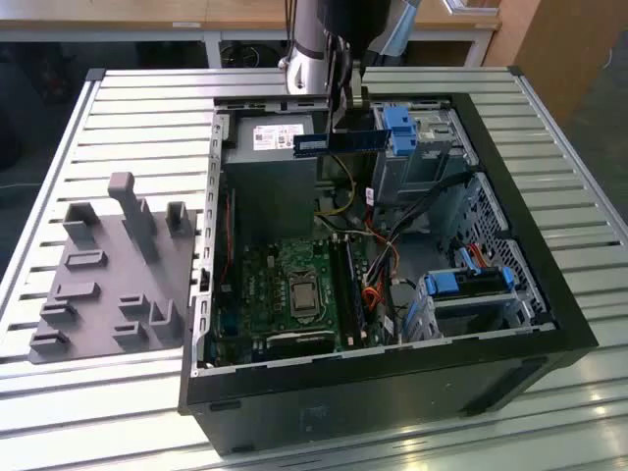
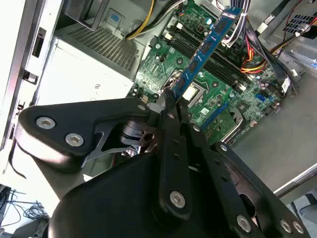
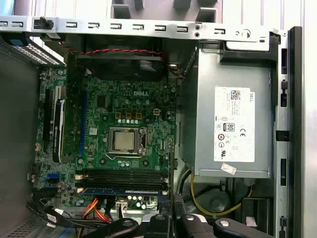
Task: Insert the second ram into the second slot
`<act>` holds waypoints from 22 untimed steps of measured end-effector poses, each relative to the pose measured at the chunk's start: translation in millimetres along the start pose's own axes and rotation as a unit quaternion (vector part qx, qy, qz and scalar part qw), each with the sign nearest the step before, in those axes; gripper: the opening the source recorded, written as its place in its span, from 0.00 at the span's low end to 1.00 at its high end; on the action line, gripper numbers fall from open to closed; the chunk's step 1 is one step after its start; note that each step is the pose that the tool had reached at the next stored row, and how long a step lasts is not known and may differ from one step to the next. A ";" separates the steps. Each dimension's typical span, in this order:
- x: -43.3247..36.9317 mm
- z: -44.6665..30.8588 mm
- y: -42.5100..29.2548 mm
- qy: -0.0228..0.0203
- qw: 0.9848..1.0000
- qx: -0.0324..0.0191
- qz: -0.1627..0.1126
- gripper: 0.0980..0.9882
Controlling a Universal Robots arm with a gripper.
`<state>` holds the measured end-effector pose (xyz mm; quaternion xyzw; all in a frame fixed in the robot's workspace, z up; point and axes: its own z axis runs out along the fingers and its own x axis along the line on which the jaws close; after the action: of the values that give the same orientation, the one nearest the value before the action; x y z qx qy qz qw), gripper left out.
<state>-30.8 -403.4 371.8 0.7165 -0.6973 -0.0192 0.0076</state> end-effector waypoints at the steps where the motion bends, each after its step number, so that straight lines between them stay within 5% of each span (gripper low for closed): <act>1: 0.0 0.0 0.0 0.000 1.000 0.000 0.000 0.04; 22: 5.0 -0.1 0.1 -0.001 1.000 0.000 0.001 0.04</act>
<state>-30.8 -408.4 371.8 0.7160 -0.6978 -0.0196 0.0073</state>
